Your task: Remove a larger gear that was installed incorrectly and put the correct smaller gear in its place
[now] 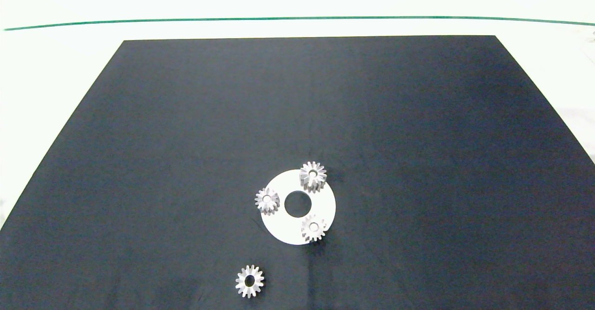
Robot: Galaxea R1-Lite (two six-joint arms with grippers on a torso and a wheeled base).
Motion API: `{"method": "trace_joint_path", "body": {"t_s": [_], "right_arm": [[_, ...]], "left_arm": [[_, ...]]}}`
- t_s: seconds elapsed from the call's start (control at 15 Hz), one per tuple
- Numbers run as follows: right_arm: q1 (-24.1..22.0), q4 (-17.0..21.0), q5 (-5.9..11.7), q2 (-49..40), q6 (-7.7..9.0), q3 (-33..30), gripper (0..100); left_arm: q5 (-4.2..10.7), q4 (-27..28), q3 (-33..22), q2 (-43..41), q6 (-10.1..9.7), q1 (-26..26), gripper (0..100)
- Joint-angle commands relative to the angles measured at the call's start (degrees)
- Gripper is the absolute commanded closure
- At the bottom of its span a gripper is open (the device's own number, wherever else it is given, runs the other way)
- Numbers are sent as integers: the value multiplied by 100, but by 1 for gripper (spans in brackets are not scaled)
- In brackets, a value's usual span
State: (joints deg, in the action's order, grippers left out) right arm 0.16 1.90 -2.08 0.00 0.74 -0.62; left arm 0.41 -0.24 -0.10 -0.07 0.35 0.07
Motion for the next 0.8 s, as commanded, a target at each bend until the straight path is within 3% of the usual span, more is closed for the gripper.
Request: {"method": "trace_joint_path", "body": {"t_s": [0.07, 0.53, 0.67, 0.73, 0.8], "right_arm": [[2, 3, -2, 0, 22, 1, 0], [2, 3, -20, 9, 49, 1, 0], [2, 56, 59, 9, 49, -17, 0], [2, 82, 94, 26, 57, -61, 0], [19, 179, 85, 88, 75, -245, 0]], "left_arm": [[-6, -2, 1, 7, 0, 1, 0], [11, -2, 1, 7, 0, 1, 0], [99, 7, -34, 7, 26, 1, 0], [117, 77, -228, 78, 246, 19, 0], [117, 534, -808, 429, 597, 81, 0]]}}
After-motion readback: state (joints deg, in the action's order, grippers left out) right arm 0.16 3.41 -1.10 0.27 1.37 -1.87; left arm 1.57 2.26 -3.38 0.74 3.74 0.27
